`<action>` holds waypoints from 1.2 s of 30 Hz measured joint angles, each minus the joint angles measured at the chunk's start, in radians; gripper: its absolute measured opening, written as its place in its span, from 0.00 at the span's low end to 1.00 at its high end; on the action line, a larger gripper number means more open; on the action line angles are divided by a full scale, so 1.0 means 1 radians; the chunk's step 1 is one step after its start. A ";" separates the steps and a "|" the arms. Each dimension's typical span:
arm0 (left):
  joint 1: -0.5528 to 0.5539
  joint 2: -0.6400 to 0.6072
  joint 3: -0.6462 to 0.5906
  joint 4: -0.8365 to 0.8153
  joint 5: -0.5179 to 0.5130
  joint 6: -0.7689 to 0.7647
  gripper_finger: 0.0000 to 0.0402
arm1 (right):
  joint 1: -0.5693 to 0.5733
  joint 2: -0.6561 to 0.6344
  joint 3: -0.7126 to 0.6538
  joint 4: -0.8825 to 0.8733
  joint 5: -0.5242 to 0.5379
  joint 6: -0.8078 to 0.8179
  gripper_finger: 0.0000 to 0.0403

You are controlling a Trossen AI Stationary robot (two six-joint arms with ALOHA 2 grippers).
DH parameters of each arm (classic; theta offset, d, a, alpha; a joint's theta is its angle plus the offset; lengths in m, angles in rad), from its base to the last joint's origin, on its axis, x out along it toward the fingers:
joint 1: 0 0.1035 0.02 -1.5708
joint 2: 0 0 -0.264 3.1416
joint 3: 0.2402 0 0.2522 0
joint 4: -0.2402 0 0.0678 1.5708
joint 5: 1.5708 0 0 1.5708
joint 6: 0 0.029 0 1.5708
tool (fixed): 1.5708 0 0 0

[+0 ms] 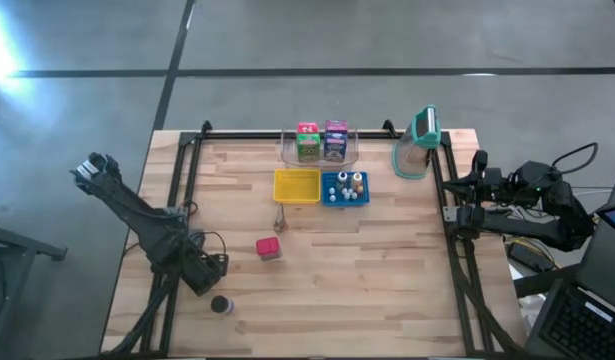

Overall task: Pick & Place Kitchen Items
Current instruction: Put the yellow cereal box into the transparent bin

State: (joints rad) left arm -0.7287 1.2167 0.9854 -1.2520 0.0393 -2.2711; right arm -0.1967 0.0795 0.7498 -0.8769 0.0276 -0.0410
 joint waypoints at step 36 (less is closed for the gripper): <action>-0.001 0.002 -0.248 0.251 0.034 0.044 0.73 | 0.000 0.000 0.000 0.000 0.000 0.000 0.02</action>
State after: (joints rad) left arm -0.7296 1.2190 0.7376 -1.0006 0.0737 -2.2272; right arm -0.1966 0.0795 0.7495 -0.8769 0.0276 -0.0410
